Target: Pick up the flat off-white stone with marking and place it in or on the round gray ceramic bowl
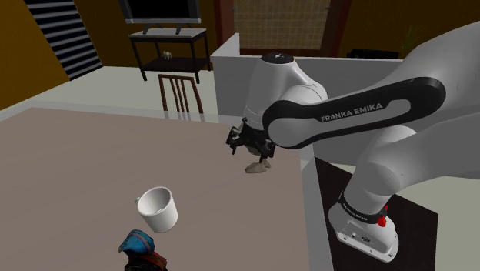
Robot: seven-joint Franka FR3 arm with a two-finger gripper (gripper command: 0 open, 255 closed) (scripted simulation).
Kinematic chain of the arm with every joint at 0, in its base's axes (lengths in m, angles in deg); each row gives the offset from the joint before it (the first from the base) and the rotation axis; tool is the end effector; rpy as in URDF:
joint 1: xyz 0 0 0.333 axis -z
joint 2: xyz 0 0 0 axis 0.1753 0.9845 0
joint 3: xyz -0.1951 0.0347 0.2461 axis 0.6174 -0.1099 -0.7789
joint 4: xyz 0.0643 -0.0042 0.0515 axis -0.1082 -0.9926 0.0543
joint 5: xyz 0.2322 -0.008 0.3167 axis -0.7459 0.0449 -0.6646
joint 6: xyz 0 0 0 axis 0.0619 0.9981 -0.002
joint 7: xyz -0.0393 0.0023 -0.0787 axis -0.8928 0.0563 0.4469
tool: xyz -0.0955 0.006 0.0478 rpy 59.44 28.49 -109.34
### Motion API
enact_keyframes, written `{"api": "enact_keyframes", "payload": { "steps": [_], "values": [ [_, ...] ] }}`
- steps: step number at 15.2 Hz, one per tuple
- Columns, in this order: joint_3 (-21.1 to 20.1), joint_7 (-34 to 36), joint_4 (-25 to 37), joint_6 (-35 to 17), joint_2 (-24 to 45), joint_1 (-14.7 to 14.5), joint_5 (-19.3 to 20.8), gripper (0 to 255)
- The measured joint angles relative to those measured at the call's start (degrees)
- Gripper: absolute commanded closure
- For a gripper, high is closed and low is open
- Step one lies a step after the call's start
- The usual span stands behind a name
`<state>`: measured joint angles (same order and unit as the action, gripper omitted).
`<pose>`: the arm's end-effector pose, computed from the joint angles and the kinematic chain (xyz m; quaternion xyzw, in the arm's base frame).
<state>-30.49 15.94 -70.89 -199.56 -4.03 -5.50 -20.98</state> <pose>0.3094 0.1784 0.4108 -0.8470 0.5186 -0.0940 0.0685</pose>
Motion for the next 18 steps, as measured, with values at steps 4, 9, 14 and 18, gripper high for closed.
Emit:
{"api": "enact_keyframes", "payload": {
  "steps": [4,9,14,18],
  "values": [
    [-0.2,-0.14,-0.23,-0.82,0.56,0.18,-0.07,0],
    [-0.21,-0.14,-0.24,-0.87,0.59,0.19,-0.07,255],
    [-0.21,-0.14,-0.24,-0.87,0.59,0.19,-0.07,255],
    [-0.21,-0.14,-0.24,-0.87,0.59,0.19,-0.07,0]
  ]
}}
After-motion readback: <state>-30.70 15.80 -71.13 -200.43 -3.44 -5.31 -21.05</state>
